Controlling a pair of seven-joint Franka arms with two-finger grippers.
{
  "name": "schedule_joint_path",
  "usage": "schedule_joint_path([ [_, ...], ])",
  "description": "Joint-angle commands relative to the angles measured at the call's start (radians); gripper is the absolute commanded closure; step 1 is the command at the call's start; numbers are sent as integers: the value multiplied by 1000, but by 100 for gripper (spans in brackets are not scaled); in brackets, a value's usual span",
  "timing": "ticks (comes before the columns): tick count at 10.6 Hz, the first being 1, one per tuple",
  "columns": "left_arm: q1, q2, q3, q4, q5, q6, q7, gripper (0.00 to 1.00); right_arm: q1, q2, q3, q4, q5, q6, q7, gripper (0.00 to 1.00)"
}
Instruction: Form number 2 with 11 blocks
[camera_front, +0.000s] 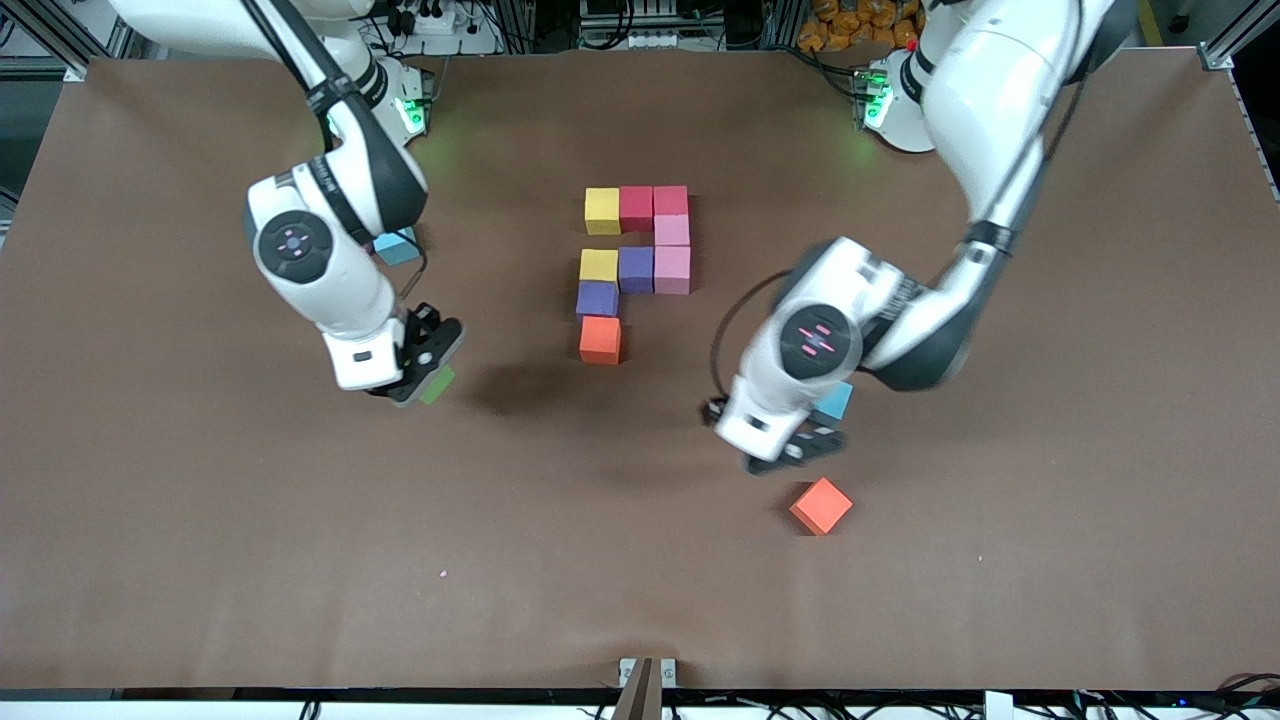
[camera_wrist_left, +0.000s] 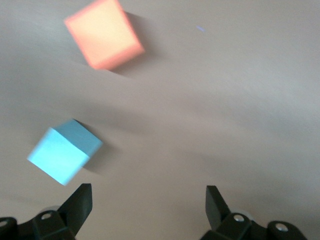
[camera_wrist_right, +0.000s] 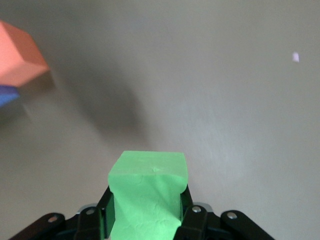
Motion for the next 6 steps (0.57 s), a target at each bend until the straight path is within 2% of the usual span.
schedule_joint_path([
  [1, 64, -19, 1, -23, -15, -100, -5, 0, 113, 18, -6, 66, -2, -15, 31, 67],
  [3, 171, -21, -7, -24, -35, -214, -5, 0, 193, 50, -7, 120, 10, -13, 31, 67],
  [4, 194, -18, -9, -46, -75, -222, -46, 0, 260, 65, -26, 146, 19, -15, 31, 67],
  [6, 185, -25, -7, -80, -51, -221, -273, 0, 434, 136, -117, 224, 21, -15, 33, 67],
])
